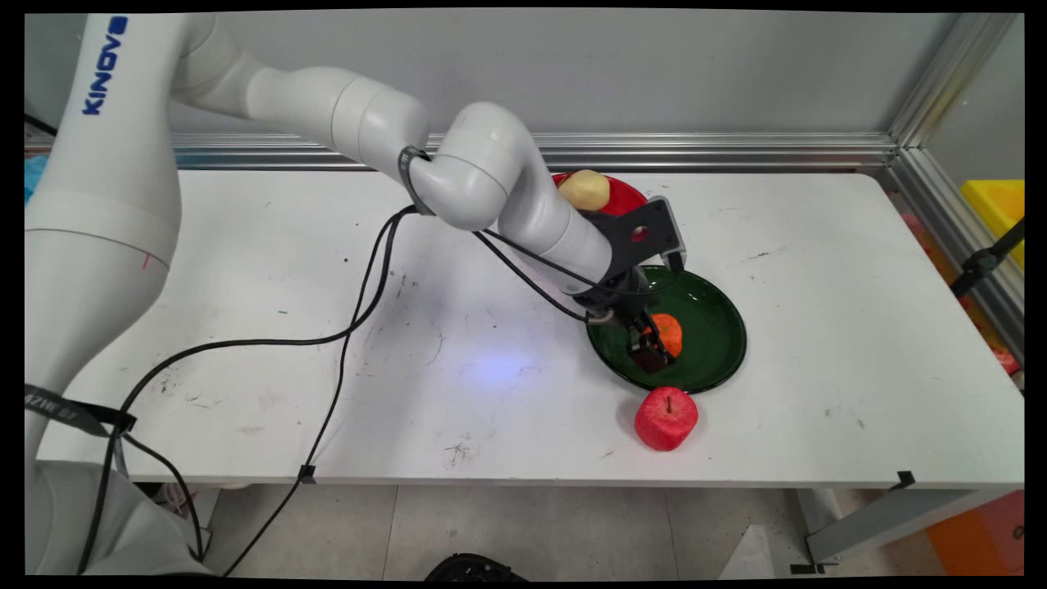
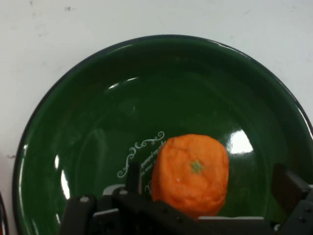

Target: Pick up the mandarin from the green plate, then place the picked object on the red plate

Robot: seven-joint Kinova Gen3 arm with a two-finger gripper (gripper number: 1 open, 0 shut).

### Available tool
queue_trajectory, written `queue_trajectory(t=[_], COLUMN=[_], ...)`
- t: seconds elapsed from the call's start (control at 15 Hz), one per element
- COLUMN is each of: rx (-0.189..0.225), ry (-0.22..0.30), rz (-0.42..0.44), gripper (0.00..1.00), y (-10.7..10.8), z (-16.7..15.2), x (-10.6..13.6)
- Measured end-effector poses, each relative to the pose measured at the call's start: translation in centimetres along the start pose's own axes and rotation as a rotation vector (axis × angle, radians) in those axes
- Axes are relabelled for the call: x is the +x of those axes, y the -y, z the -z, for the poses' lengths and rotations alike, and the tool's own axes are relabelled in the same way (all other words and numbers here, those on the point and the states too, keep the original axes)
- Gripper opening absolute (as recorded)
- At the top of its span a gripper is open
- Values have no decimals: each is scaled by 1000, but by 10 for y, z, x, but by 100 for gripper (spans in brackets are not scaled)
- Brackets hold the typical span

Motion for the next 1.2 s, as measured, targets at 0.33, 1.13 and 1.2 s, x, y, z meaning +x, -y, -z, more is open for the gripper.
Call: queue_trajectory(t=[0.33, 1.13, 1.2], rx=[-6, -36, -41], ry=[-12, -24, -26], rz=[-5, -27, -29], gripper=[100, 0, 0], y=[1, 21, 25], z=[-10, 2, 7], x=[-5, 8, 12])
